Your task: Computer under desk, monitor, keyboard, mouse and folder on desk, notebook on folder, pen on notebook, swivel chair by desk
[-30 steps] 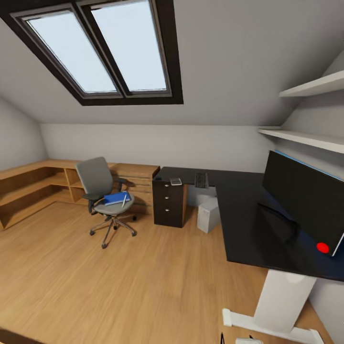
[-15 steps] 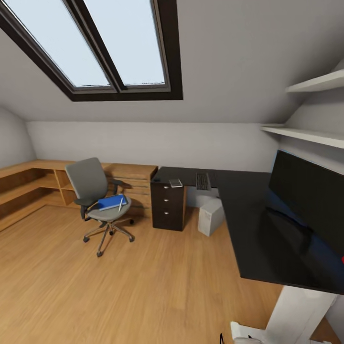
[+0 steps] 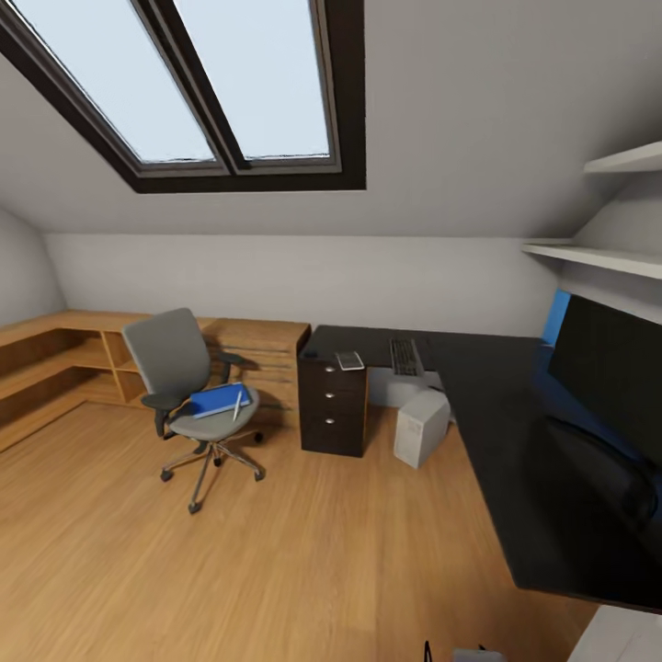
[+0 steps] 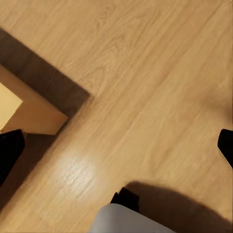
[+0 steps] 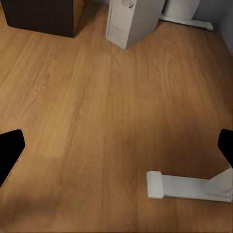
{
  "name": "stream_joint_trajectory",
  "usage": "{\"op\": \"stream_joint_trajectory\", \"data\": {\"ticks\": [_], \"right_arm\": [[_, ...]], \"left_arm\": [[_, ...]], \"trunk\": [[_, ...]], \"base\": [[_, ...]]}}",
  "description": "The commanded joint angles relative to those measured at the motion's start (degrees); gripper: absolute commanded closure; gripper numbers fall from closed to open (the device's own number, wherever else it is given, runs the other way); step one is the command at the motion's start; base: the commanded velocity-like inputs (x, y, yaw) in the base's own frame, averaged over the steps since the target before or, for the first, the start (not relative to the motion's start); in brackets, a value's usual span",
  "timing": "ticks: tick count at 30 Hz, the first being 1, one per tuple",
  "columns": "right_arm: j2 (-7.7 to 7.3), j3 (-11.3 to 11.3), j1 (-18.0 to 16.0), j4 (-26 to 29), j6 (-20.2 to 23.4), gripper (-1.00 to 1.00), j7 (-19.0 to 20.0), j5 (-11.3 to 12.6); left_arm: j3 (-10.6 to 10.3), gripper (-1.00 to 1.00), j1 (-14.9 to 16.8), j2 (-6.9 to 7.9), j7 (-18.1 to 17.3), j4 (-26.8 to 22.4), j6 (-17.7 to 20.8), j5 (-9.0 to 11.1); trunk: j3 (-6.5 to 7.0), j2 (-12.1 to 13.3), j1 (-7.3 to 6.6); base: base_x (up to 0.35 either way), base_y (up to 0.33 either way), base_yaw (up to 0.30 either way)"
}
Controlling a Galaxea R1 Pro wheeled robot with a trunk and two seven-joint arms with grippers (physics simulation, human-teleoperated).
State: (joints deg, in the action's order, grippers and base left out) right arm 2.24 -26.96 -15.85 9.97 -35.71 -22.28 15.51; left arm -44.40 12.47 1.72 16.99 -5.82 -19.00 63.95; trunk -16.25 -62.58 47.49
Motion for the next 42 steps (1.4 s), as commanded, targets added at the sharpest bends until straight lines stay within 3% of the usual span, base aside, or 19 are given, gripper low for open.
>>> {"op": "stream_joint_trajectory", "data": {"ticks": [1,42], "right_arm": [[-0.02,-0.5,-0.1,0.0,-0.2,-1.0,-0.3,0.4],[0.78,-0.7,-0.1,-0.4,-0.2,-1.0,-0.3,0.5]], "left_arm": [[-0.5,-1.0,0.0,0.04,0.4,-0.2,0.0,0.3],[-0.5,-1.0,0.0,0.04,0.4,-0.2,0.3,0.3]], "trunk": [[-0.07,0.0,0.04],[0.4,0.0,0.04]], "base": [[0.325,0.097,0.0],[0.334,0.009,-0.032]]}}
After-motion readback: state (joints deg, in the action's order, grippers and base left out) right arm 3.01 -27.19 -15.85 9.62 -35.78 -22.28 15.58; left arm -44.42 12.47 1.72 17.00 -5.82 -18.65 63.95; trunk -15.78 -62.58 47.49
